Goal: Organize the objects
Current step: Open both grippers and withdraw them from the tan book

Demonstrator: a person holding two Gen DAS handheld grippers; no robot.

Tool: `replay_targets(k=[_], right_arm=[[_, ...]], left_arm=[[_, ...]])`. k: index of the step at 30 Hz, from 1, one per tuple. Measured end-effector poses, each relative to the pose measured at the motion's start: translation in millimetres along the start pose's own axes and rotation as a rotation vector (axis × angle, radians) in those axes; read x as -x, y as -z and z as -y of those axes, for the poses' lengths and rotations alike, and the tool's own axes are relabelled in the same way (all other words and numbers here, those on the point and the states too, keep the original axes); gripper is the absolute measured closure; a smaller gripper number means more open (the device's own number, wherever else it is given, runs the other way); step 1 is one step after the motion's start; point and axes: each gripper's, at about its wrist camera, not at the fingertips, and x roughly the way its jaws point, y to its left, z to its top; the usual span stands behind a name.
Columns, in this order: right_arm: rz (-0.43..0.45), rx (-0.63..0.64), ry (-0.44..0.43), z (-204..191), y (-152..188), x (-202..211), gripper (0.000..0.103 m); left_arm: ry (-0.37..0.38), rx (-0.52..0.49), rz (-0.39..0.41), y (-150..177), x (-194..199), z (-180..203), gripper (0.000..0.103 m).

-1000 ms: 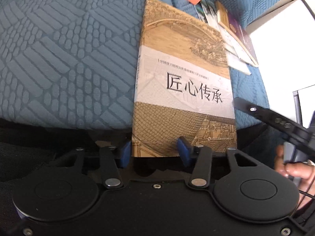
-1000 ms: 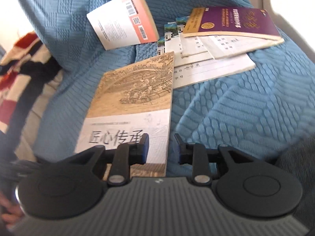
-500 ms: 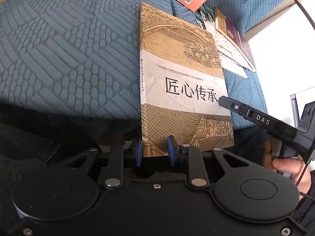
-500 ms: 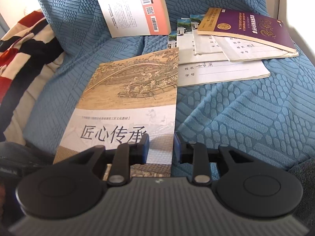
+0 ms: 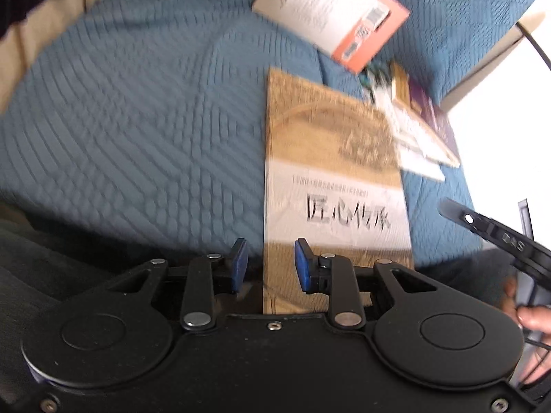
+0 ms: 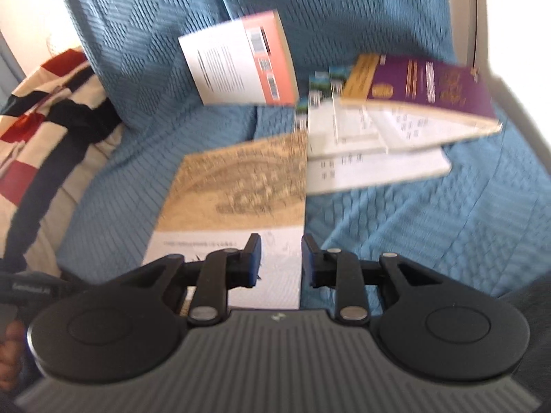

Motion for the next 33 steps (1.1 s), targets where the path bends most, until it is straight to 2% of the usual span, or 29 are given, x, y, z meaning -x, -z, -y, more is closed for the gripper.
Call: replay_targets(k=[8,17,24,33], right_arm=[[0.122,0.013,-0.034,-18,-18,61,0.074],[0.195,0.046,-0.058,-43,-19,104,0.073],[0.244,0.044,-0.05,-47,-14,132,0.073],[0.272,0.007,-0.004,-28,-9,144,0.073]], left_arm=[[-0.024,-0.069,0.193,-19,53,39,0.076],[0.013,-0.087,0.305,-16,91,81,0.07],[0.016,-0.135,0.354,-5,114,104,0.067],[0.029,-0.184,0.358,0,113,134,0.066]])
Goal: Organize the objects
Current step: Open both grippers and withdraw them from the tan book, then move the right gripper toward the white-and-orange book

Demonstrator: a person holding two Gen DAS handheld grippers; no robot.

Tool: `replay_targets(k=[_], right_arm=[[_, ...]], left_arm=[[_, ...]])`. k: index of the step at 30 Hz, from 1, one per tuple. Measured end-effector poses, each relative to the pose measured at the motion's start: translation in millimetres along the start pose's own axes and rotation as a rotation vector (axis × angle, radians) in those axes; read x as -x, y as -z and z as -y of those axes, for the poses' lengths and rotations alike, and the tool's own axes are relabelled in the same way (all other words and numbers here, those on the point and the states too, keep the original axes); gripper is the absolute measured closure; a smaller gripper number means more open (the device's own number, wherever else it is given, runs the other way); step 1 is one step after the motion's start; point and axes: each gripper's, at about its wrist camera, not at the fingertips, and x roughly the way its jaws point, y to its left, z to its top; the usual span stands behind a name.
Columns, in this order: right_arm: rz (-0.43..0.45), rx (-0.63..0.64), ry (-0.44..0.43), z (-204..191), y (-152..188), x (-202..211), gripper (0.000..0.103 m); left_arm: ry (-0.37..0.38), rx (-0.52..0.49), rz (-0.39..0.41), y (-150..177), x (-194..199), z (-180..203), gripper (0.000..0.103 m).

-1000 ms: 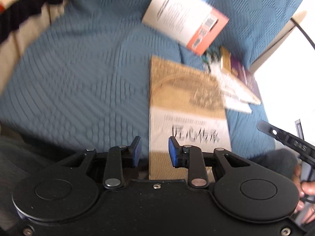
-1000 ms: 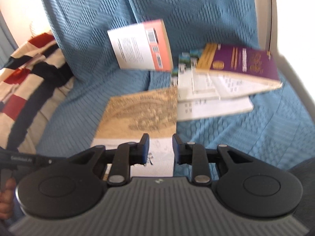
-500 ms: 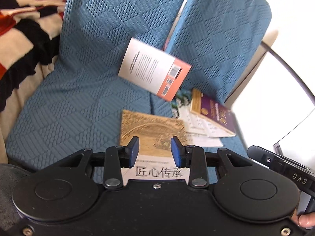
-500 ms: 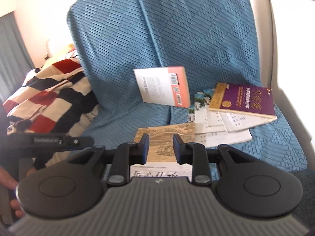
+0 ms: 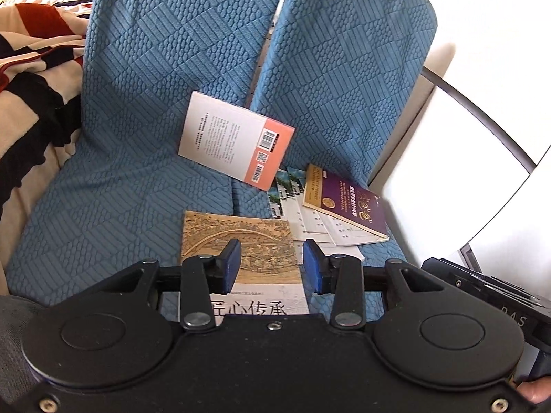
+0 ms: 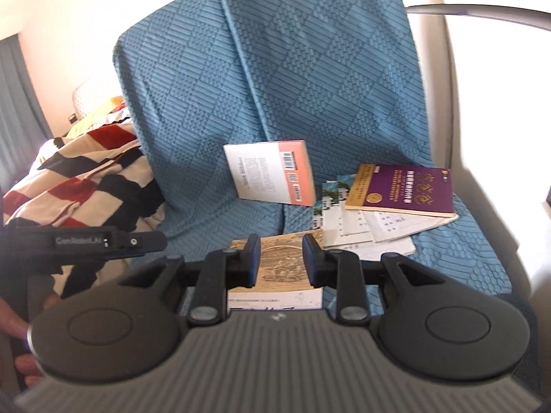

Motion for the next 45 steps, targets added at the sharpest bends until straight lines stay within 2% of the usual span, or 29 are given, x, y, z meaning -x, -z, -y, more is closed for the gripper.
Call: replay_targets(k=[15,22,33,45], right_arm=[[0.061,-0.042,0.079,46,-5,15,0.073],[0.06,-0.079,0.123,72,-5,10,0.073],[0.041,-0.115,0.142,98,-8,-15,0.073],[0.013,-0.08,0.088,107,-27,-73,0.073]], left_arm=[[0.027,-0.067,-0.046,-5,-36,51,0.066],[0.031,-0.066,-0.066,-13,-59,63,0.065],[0.012,-0.044,-0.082,-34,-100,64,0.063],[-0.027,-0.026,-0.076,-70,-148,49,0.062]])
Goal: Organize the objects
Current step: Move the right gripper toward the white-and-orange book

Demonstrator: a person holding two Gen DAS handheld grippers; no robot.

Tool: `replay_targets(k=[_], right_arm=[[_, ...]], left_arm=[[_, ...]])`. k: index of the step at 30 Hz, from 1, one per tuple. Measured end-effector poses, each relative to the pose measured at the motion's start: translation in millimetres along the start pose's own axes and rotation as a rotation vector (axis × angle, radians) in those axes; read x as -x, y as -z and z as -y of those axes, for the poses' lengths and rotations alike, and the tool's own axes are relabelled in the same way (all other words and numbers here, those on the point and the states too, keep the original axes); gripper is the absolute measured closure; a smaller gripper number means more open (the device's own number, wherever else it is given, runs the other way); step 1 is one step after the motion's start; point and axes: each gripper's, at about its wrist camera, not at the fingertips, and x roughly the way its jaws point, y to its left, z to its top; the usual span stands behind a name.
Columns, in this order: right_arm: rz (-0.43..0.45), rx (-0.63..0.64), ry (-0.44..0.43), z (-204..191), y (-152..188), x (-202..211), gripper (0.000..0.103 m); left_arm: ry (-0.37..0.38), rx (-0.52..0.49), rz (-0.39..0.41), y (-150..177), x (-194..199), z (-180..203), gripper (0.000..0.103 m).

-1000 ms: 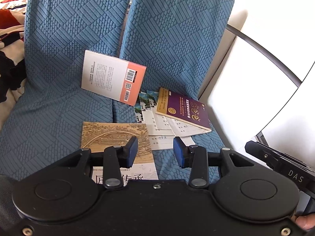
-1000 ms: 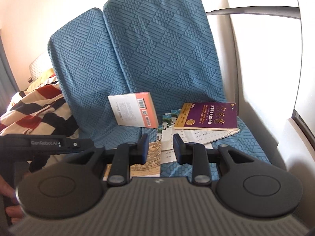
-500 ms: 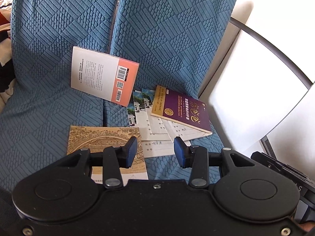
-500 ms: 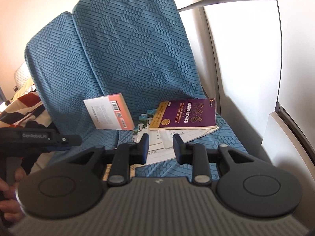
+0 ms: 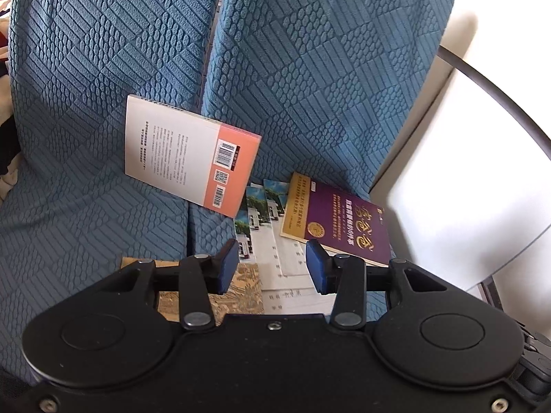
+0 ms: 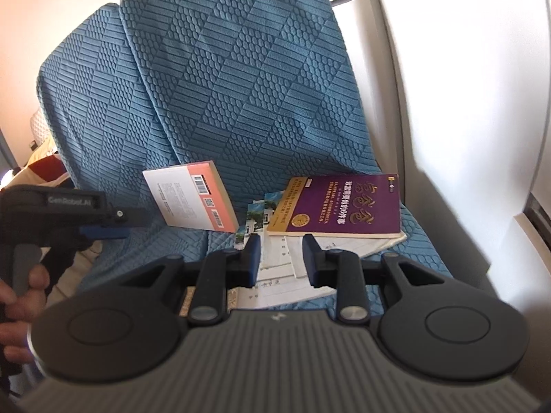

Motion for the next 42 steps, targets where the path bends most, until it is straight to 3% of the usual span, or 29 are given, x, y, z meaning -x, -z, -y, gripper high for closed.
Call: replay_targets(k=[13,16,26,30,39,42], right_arm=[[-0.072,0.06,-0.109,-19,-16,-94,0.072],[-0.092,0.084,-0.14,-24,-24,-120,0.064],[-0.136,0.27,-0.217,-48,-49,-223,0.064],[-0.137,0.316,-0.225,-55,-56,-253,0.066],[-0.139,0.462,-0.301,-70,-59,-273,0.061],[-0.137,0.452,-0.299,-68,-63,-278,0.06]], left_arm=[[-0.03,0.029,-0.004,-41,-57,-36,0.061],[-0.034,0.037,-0.002,-50,-70,-45,0.059],[-0.027,0.111,-0.025,-69,-105,-80,0.057],[0.001,0.158,-0.043,-76,-118,-91,0.049],[0.069,0.236,-0.059,-91,-139,-107,0.038],[0.082,0.267,-0.066,-97,-145,-114,0.037]])
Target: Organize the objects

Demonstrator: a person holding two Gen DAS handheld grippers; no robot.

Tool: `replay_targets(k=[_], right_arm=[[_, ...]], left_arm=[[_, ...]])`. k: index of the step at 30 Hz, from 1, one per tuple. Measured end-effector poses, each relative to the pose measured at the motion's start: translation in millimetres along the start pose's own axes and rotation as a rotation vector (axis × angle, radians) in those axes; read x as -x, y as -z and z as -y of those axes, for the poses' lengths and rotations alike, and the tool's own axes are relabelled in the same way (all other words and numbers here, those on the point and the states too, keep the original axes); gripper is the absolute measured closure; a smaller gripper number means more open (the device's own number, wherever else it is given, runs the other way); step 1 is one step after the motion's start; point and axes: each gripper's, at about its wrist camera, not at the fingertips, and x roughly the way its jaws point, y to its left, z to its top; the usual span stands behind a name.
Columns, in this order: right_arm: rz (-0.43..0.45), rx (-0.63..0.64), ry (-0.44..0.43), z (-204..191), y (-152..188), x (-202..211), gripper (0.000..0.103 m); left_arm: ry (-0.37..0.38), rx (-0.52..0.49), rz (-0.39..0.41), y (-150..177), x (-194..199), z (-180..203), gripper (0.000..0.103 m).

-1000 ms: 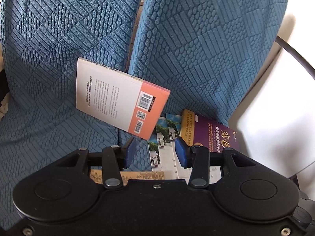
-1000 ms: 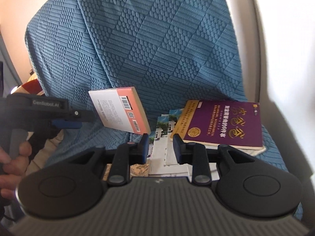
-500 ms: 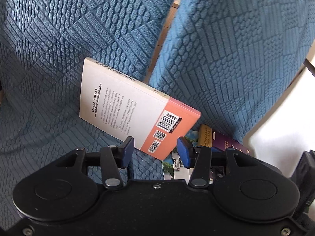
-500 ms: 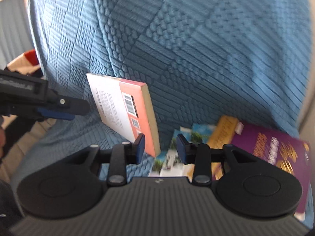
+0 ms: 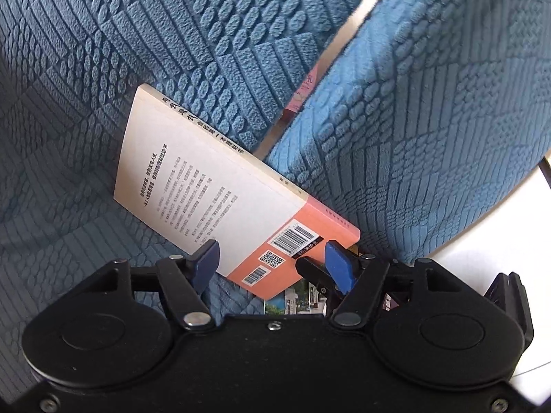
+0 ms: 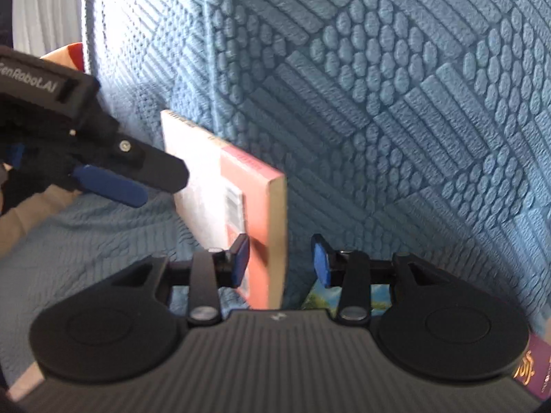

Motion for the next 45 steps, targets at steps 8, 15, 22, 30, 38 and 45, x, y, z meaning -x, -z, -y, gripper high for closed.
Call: replay_targets(k=[8,15,22,30,38,45], right_arm=[[0.008,0.069,-0.036,-2,1,2,0.06],[0.035,0.155,-0.032,-22,-5,1,0.062],[0.031,0.245,-0.027,-41,2,11,0.079],[0.026,0.291,-0.059,-65,19,28,0.081],[-0.021,0.267,-0.07,-91,41,28,0.076],[-0.086,-0.154,-0.159,-68,52,50,0.073]], left_arm=[[0.034,0.1,-0.033,-14,-11,-12,0.036],[0.046,0.165,-0.072,-21,-17,-26,0.032],[0.072,0.236,-0.074,-20,-14,-41,0.023],[0.03,0.248,-0.104,-7,-17,-39,0.022],[-0.017,0.446,-0.174,21,-36,-77,0.078],[0.002,0.5,-0.172,22,-39,-85,0.085]])
